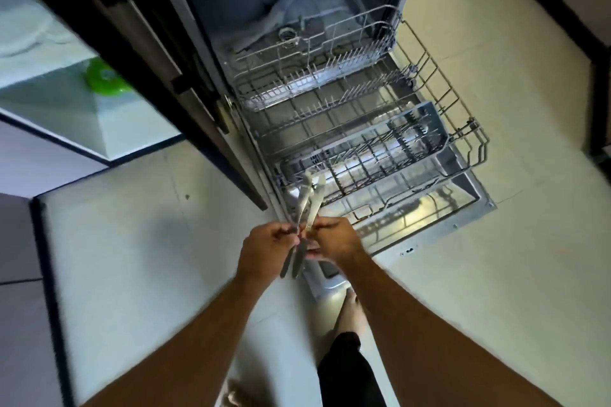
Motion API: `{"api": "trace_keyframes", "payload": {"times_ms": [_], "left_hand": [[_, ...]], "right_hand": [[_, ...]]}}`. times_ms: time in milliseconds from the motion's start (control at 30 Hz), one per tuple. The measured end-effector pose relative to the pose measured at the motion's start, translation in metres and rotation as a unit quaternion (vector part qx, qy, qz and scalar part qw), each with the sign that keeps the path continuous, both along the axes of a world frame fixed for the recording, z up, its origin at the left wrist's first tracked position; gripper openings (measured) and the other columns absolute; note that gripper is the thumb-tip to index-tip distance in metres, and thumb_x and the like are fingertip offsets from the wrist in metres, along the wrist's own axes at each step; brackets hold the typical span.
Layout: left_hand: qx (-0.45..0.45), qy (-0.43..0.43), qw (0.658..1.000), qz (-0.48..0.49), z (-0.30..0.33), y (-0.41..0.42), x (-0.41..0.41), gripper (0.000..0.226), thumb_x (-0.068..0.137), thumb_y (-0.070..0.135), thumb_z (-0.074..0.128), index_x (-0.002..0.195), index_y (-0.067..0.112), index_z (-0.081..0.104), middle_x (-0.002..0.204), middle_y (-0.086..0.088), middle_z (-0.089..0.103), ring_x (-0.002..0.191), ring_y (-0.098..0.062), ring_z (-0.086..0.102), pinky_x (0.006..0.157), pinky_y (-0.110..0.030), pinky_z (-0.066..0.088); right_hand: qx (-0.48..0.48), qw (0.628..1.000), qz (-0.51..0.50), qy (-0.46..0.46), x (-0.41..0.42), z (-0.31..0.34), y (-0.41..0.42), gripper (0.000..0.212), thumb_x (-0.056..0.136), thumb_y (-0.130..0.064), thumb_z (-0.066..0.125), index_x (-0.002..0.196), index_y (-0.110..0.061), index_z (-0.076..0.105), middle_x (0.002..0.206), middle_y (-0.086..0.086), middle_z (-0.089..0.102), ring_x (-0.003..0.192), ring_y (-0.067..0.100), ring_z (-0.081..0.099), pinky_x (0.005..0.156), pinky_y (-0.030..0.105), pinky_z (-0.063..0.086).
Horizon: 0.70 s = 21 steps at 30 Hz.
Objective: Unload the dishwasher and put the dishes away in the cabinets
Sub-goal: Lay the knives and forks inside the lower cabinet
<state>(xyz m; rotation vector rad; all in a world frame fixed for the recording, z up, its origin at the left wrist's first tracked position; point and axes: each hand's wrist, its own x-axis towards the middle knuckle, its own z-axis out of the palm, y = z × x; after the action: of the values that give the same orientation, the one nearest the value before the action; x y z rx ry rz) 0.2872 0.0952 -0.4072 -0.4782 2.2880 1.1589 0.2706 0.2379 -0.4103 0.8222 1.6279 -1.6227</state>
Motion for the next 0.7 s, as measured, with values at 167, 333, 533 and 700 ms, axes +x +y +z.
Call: {"api": "trace_keyframes", "payload": {"times_ms": [167, 333, 533, 700], "left_hand": [[0.045, -0.011, 0.998, 0.044, 0.025, -0.062, 0.065, 0.016, 0.088, 0.021, 0.062, 0.076, 0.029, 0.070, 0.069, 0.003, 0.072, 0.066, -0.017, 0.069, 0.066, -0.029, 0.056], [0.079, -0.029, 0.993, 0.085, 0.039, -0.141, 0.115, 0.020, 0.094, 0.023, 0.059, 0.082, 0.016, 0.073, 0.071, -0.004, 0.074, 0.067, -0.021, 0.071, 0.071, -0.033, 0.059], [0.151, -0.021, 0.961, 0.233, 0.036, -0.234, 0.145, 0.014, 0.075, 0.025, 0.067, 0.084, 0.023, 0.077, 0.079, -0.011, 0.074, 0.076, -0.032, 0.071, 0.080, -0.058, 0.056], [0.191, 0.017, 0.939, 0.284, 0.043, -0.282, 0.146, 0.011, 0.086, 0.014, 0.068, 0.088, 0.019, 0.077, 0.084, -0.014, 0.075, 0.082, -0.040, 0.070, 0.083, -0.062, 0.054]], "right_hand": [[-0.026, 0.999, 0.041, -0.019, 0.043, 0.024, -0.057, 0.012, 0.090, 0.008, 0.059, 0.093, 0.002, 0.068, 0.089, 0.019, 0.073, 0.071, 0.026, 0.073, 0.060, 0.034, 0.060], [-0.064, 0.993, 0.103, -0.004, 0.085, 0.030, -0.131, 0.017, 0.090, 0.007, 0.060, 0.086, -0.005, 0.071, 0.087, 0.017, 0.075, 0.081, 0.031, 0.075, 0.076, 0.041, 0.061], [-0.071, 0.984, 0.164, 0.009, 0.092, 0.038, -0.229, 0.016, 0.091, 0.003, 0.061, 0.104, 0.003, 0.071, 0.095, 0.020, 0.074, 0.082, 0.032, 0.074, 0.066, 0.031, 0.060], [-0.070, 0.977, 0.202, 0.019, 0.080, 0.049, -0.287, 0.015, 0.092, -0.001, 0.062, 0.105, 0.003, 0.070, 0.096, 0.022, 0.074, 0.079, 0.033, 0.074, 0.059, 0.027, 0.058]]}}
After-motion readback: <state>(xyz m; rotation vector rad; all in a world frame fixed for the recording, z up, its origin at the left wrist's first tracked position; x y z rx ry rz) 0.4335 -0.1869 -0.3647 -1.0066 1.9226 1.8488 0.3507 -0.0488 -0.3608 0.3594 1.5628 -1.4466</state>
